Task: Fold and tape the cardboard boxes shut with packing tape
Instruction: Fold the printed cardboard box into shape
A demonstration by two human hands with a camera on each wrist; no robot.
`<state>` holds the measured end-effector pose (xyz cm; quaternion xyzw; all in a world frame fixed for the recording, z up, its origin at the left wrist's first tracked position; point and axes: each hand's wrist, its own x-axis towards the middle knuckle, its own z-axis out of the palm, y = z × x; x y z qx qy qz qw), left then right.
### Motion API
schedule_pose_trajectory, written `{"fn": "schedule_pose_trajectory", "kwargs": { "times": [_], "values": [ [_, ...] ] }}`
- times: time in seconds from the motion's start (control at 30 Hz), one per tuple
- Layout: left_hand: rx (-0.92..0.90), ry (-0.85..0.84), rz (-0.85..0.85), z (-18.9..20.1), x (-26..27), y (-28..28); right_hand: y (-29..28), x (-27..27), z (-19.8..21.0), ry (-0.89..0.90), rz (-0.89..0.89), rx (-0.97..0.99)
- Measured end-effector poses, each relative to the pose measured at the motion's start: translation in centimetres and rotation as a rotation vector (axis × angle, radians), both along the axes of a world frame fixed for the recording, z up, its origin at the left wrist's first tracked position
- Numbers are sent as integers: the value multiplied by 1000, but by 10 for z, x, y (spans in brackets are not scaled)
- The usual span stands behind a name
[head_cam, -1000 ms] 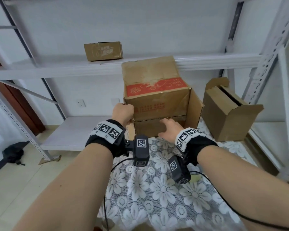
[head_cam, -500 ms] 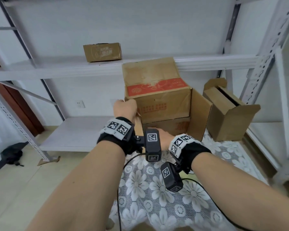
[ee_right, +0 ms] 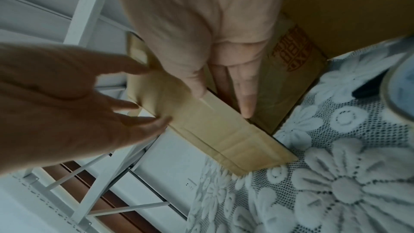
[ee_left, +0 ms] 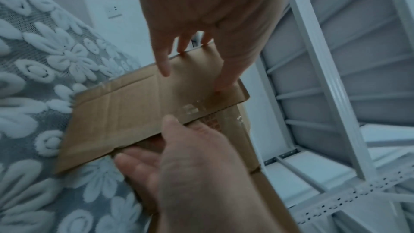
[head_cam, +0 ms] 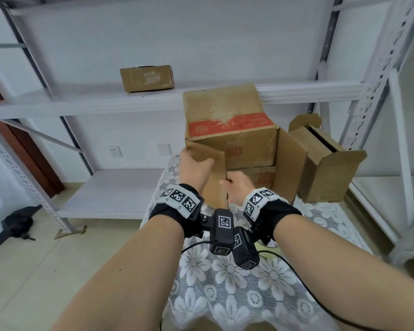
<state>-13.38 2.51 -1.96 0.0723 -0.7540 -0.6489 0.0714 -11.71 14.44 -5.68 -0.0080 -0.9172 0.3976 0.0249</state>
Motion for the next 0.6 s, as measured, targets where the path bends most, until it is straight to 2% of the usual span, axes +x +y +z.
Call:
{"fn": "schedule_pose_trajectory", "kwargs": {
  "times": [0.1,0.13,0.27,0.33,0.43,0.5,0.53,0.6],
  "values": [
    [-67,-12,13,-10,2,6,5,9,7,20,-50,71],
    [-70,-15,22,-14,1,7,8,11,9,84,-90,104],
    [-74,-53,44,-18,-4,7,31,21,24,590,-316,396],
    [-92,-44,40,-17,-7,7,48,23,33,719,-376,463],
    [-109,-16,30,-15,-7,6,71,29,47,783,-437,531],
    [-129,8,21,-15,-9,5,85,35,49,774,-493,506],
    [-130,12,19,-16,-10,4,90,37,49,741,-511,424],
    [-131,14,1,-17,-12,2,96,44,47,581,-524,134]
  ]
}}
